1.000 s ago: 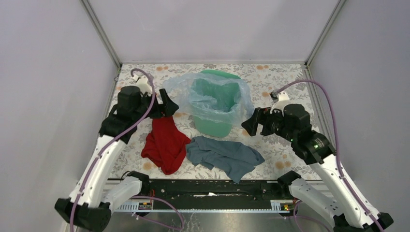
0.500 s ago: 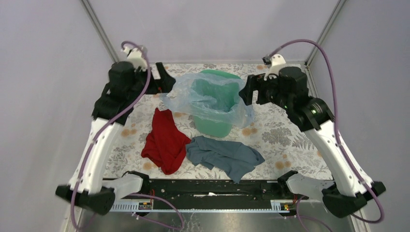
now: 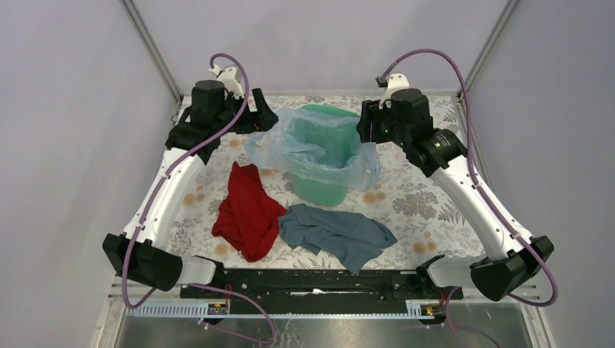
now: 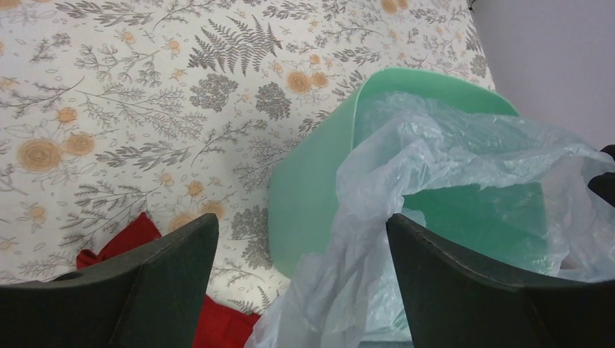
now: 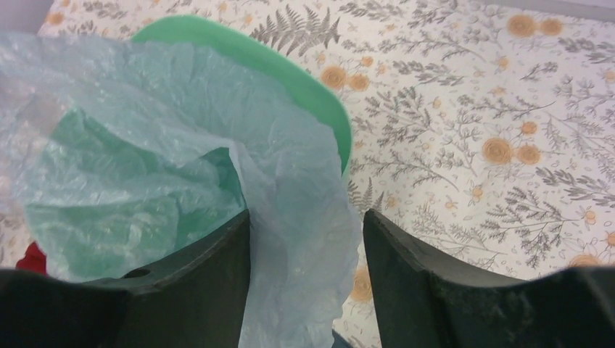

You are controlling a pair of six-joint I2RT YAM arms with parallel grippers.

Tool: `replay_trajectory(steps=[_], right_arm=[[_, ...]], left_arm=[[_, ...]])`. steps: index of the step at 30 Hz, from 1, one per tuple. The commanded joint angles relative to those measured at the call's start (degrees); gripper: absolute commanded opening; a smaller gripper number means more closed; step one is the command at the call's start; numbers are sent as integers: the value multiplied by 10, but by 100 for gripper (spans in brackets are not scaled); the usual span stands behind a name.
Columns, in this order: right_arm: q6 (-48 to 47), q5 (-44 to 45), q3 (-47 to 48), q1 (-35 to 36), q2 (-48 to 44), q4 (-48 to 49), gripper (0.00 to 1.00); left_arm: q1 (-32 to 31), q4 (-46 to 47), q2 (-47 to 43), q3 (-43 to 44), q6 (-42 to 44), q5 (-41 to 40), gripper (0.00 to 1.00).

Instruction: Put the trash bags into the trash bin

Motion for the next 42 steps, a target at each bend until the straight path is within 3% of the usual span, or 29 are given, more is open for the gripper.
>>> replay_trajectory(steps=[1, 5, 7, 11, 14, 24, 31, 33, 36, 38, 40, 42], right_arm=[[-1, 54, 4, 0, 16, 64, 59], [1, 91, -2, 0, 34, 87, 41], [-12, 107, -12, -1, 44, 111, 36], [-29, 132, 8, -2, 87, 114, 13], [-35, 145, 22, -4, 111, 115, 7], [-20, 131, 17, -33, 151, 129, 4], [-17, 97, 40, -33, 112, 116, 11], [-18, 99, 44, -34, 102, 118, 13], [-22, 109, 44, -33, 97, 129, 15], [-22, 123, 37, -34, 101, 136, 17], [-17, 137, 19, -35, 102, 153, 16], [-8, 132, 1, -37, 103, 172, 16]], left_arm=[[5, 60, 22, 17, -17, 13, 84], [8, 85, 45, 17, -26, -1, 62], [10, 101, 61, 18, -35, -20, 56], [11, 128, 118, 45, -55, -25, 35], [16, 137, 155, 62, -70, -24, 25], [32, 196, 239, 84, -119, 31, 21], [33, 255, 173, 22, -141, 42, 20], [33, 263, 145, 8, -141, 30, 24], [33, 280, 120, -7, -134, 3, 42], [32, 284, 124, -3, -134, 1, 49], [32, 274, 149, 23, -134, 14, 46], [32, 268, 173, 40, -140, 27, 37]])
